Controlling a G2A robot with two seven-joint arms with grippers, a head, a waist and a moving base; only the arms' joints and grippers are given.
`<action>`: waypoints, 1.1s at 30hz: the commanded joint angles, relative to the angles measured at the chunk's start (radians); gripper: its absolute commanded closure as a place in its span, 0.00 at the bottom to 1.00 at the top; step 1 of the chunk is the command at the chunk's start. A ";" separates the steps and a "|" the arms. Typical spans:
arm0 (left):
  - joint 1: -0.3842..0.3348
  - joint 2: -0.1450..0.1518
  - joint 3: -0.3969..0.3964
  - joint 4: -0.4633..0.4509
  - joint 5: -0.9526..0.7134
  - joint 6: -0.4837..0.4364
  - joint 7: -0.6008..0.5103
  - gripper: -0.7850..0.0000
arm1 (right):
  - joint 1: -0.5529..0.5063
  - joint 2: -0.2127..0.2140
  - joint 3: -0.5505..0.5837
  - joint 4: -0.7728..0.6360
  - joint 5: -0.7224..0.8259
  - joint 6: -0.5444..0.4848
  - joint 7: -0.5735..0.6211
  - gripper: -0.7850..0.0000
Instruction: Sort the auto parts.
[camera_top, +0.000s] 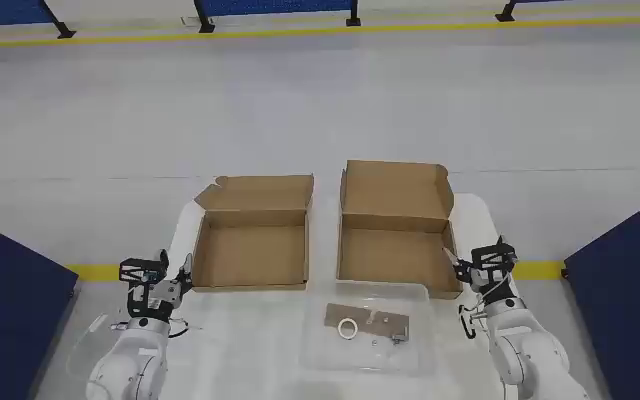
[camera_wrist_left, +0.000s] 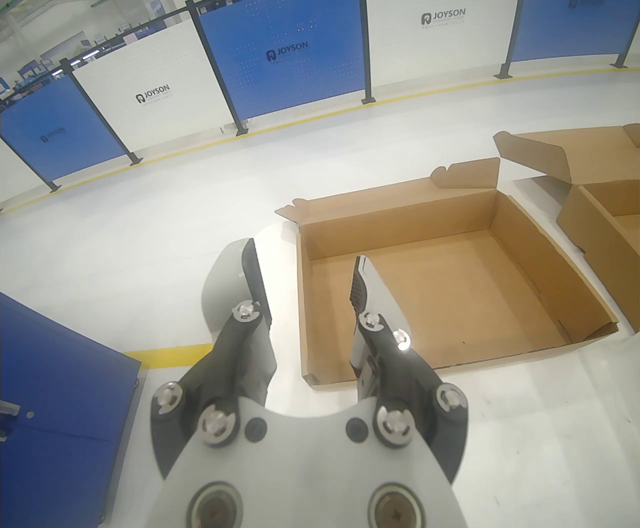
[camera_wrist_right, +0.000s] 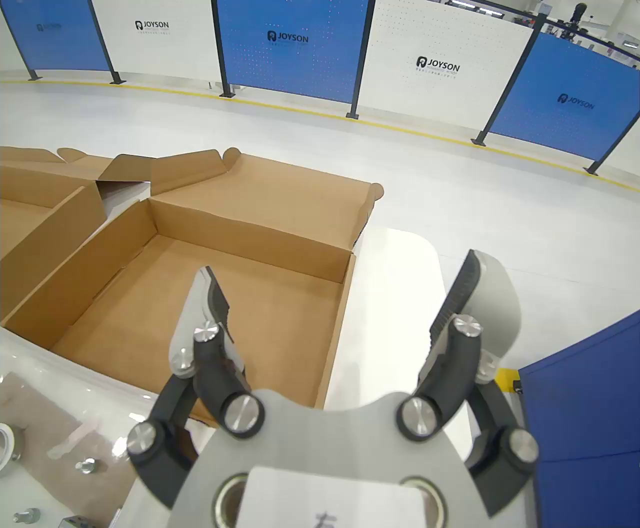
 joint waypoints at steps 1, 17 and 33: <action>0.000 0.000 0.000 0.000 0.000 0.000 0.000 0.57 | 0.000 0.000 0.000 0.000 0.000 0.000 0.000 0.00; 0.000 0.000 0.000 0.000 0.000 0.000 0.000 0.00 | 0.014 0.011 0.035 -0.081 0.037 -0.209 0.050 0.00; 0.000 0.000 0.000 0.000 0.000 0.000 0.000 0.00 | 0.111 0.034 0.053 -0.140 0.070 -0.516 0.263 0.00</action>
